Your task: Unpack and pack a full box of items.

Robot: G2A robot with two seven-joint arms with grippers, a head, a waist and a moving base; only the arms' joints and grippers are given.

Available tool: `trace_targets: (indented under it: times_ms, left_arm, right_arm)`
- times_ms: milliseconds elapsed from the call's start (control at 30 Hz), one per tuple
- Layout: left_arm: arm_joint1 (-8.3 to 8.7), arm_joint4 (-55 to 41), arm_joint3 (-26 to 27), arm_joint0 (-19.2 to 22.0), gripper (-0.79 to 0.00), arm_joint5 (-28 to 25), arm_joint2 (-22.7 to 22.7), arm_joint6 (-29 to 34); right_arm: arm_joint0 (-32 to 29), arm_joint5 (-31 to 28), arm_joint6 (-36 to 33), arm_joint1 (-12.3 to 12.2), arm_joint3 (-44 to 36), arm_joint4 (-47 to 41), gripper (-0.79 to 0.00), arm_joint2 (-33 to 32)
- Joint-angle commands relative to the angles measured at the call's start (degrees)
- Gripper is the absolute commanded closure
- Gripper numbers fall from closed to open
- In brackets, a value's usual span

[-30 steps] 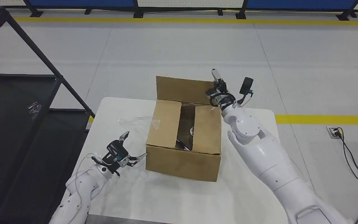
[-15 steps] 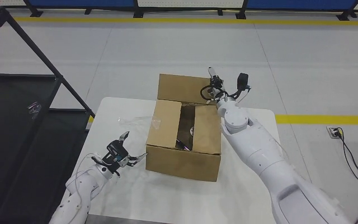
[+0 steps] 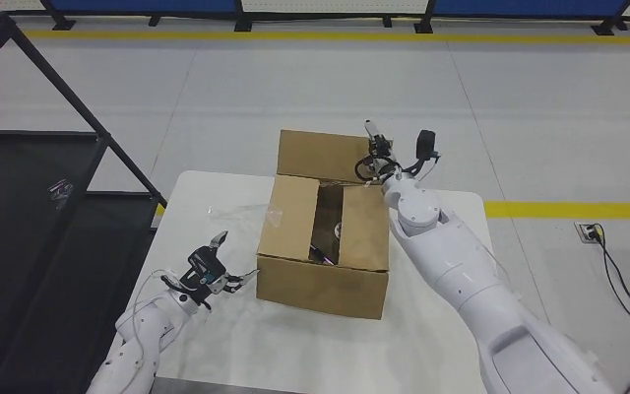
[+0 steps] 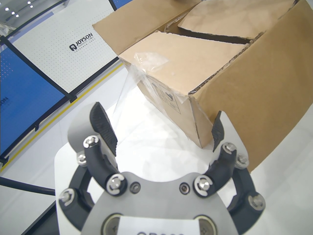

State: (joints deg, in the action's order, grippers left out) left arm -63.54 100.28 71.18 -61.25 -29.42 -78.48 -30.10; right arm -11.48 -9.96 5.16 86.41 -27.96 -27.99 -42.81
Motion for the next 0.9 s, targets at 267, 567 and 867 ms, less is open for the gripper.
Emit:
trace_targets:
  times_ms: [267,567,867]
  left_arm:
    - [0.0,0.0,0.0,0.0,-0.785,0.0,0.0,0.0]
    - [-0.15,-4.7,0.6,-0.5,-0.785,1.2,-1.2,1.1]
    - [0.25,-12.0,1.5,-1.6,-0.785,0.8,-5.1,2.2]
  right_arm:
    - [2.7,5.0,-3.3,2.2,7.7,-0.5,-0.785,-1.1]
    - [3.8,4.8,-10.3,3.3,12.4,-0.2,-0.785,-2.2]
    - [3.7,3.0,-15.8,3.5,13.6,2.2,-0.785,-2.8]
